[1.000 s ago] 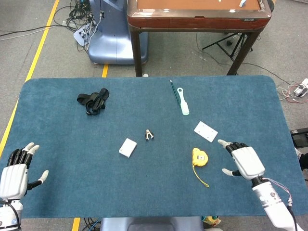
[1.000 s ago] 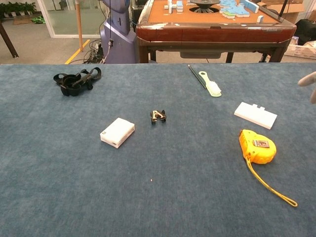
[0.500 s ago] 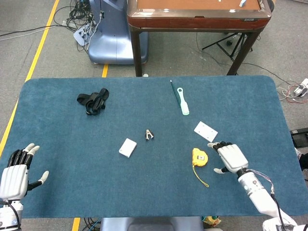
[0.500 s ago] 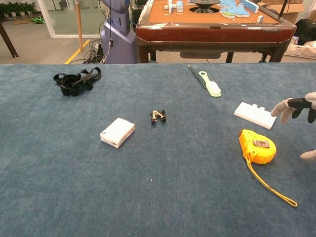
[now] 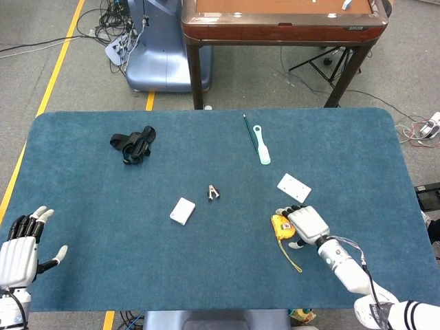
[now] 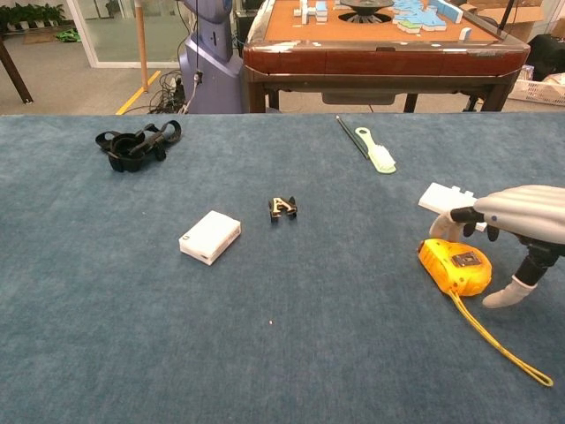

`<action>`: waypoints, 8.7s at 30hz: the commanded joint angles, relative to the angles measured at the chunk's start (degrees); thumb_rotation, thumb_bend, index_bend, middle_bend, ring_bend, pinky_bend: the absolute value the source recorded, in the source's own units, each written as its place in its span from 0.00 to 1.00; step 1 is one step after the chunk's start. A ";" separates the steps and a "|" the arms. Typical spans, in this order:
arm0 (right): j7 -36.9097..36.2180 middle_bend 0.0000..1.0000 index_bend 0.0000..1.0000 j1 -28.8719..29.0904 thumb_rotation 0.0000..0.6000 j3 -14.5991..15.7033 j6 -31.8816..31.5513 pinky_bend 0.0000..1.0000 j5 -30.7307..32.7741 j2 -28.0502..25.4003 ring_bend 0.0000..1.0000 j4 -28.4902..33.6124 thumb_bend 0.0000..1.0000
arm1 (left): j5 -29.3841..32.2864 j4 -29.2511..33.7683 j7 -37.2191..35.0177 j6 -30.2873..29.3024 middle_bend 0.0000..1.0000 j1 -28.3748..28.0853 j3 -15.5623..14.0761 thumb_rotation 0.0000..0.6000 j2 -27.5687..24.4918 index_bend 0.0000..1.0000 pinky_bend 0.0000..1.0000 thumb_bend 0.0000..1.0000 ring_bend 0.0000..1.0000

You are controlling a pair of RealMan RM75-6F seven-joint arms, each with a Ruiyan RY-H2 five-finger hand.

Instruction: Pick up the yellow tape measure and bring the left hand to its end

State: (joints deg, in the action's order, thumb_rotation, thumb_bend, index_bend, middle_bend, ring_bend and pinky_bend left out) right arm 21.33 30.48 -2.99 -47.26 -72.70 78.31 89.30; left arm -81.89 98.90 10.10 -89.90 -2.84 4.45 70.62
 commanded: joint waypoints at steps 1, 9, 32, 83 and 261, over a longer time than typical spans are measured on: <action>-0.72 0.29 0.23 1.00 1.00 0.39 0.12 0.31 -1.94 0.97 0.25 0.92 0.00 | -0.13 -0.02 -0.15 -0.06 0.11 0.09 -0.04 1.00 -0.06 0.15 0.06 0.22 0.10; -2.29 0.29 0.23 2.15 1.00 1.75 -0.52 0.31 -5.80 1.21 0.25 3.65 0.00 | -0.11 -0.07 -0.81 -0.28 0.11 0.54 -0.15 1.00 -0.27 0.15 0.06 0.22 0.10; 3.27 0.26 0.23 0.44 1.00 2.93 -5.61 0.27 -2.09 2.07 0.24 2.23 0.00 | -0.03 -0.54 -2.96 0.15 0.11 1.12 -0.27 1.00 -0.87 0.15 0.06 0.22 0.10; 4.27 0.41 0.36 5.52 1.00 2.34 -0.93 0.27 4.06 4.58 0.28 -3.81 0.38 | 0.55 -0.37 -3.37 1.38 0.11 0.88 0.09 1.00 -0.48 0.15 0.06 0.22 0.09; 26.54 0.70 0.70 35.11 1.00 -21.36 -19.14 0.40 45.50 33.98 0.68 -4.54 0.79 | 30.04 -4.76 -13.93 25.09 0.00 -25.82 15.61 1.00 18.69 0.37 0.00 0.36 0.00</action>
State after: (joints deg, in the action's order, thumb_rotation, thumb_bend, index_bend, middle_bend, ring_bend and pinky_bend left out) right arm 47.86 65.59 -24.35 -66.41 -27.21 112.30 84.77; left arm -51.83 94.16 -3.81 -64.79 -28.67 20.05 89.31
